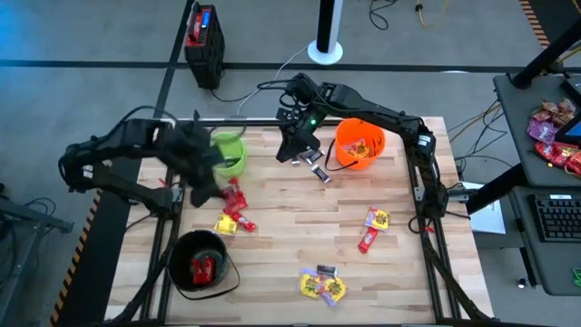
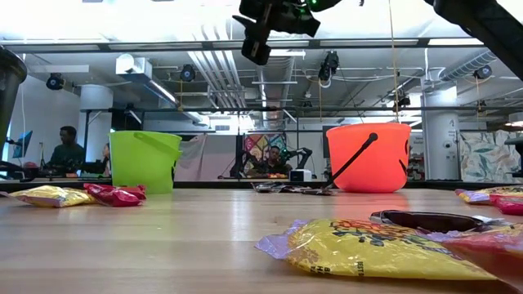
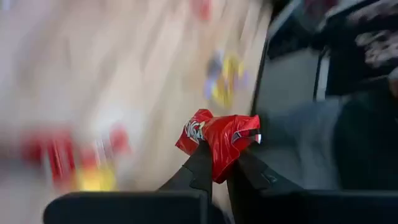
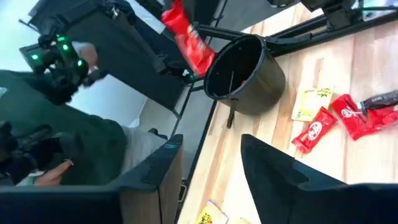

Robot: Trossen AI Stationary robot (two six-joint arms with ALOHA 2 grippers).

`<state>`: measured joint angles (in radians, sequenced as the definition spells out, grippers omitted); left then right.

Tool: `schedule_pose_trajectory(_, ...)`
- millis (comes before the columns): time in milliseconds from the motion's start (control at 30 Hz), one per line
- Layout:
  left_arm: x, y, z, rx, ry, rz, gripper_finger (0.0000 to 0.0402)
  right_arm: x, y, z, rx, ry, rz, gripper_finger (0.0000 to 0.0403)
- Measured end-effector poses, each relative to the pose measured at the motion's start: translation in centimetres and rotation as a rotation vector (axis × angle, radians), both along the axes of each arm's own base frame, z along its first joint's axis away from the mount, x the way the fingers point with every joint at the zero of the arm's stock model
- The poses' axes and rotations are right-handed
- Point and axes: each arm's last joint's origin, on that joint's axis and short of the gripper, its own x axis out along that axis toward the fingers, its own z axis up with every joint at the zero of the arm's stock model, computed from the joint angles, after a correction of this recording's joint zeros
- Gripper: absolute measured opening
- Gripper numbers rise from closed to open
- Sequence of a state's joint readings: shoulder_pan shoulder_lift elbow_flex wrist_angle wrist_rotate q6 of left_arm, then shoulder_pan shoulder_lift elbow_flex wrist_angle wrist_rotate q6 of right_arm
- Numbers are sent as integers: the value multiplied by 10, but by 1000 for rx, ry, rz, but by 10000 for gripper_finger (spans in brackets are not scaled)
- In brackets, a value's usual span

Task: Sort candy by brand, put in halloween buckets
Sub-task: Put the red candy into the black bucket, then put the brown candy into the green bucket

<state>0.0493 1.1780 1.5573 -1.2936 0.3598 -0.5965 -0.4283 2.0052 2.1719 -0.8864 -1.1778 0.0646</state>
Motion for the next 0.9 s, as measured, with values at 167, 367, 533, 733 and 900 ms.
schedule_pose_trajectory(167, -14, -40, -5, -168, 347, 58, 6, -2, -1, -5, -40, 30, -24, 163)
schedule_pose_trajectory(367, -8, -97, -30, -110, 529, -67, 18, -10, -4, -21, -196, 174, -107, 160)
schedule_pose_trajectory(533, 0, -113, -65, 26, 678, -8, 37, -11, -8, -26, -203, 189, -118, 161)
schedule_pose_trajectory(733, 4, -118, -91, 24, 795, -39, 71, -13, -10, -27, -181, 216, -140, 168)
schedule_pose_trajectory(900, 2, -117, -94, 18, 808, -51, 103, -14, -11, -29, -187, 277, -182, 166)
